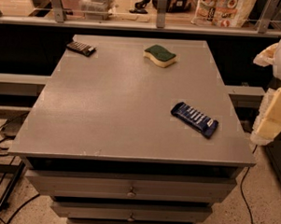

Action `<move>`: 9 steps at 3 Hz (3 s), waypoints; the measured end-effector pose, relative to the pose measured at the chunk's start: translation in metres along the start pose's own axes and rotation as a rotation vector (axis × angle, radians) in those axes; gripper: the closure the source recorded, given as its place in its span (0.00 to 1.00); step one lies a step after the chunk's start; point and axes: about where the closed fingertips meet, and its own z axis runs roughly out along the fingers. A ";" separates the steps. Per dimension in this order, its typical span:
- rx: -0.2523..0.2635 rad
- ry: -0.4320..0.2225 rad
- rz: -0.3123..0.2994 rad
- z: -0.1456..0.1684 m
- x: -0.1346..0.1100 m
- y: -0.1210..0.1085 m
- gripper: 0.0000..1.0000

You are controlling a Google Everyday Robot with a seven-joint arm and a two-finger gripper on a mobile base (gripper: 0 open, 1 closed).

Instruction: Pick rxbar chocolate

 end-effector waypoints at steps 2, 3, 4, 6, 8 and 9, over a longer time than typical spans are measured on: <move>-0.014 -0.122 -0.041 0.006 -0.023 -0.010 0.00; -0.039 -0.282 -0.096 0.013 -0.054 -0.022 0.00; -0.093 -0.535 -0.216 0.036 -0.146 -0.048 0.00; -0.061 -0.410 -0.171 0.027 -0.110 -0.036 0.00; -0.043 -0.524 -0.086 0.040 -0.128 -0.046 0.00; 0.021 -0.641 -0.024 0.045 -0.160 -0.068 0.00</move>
Offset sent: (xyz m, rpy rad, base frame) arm 0.0550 0.0742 0.0101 0.4067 -0.0785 0.2788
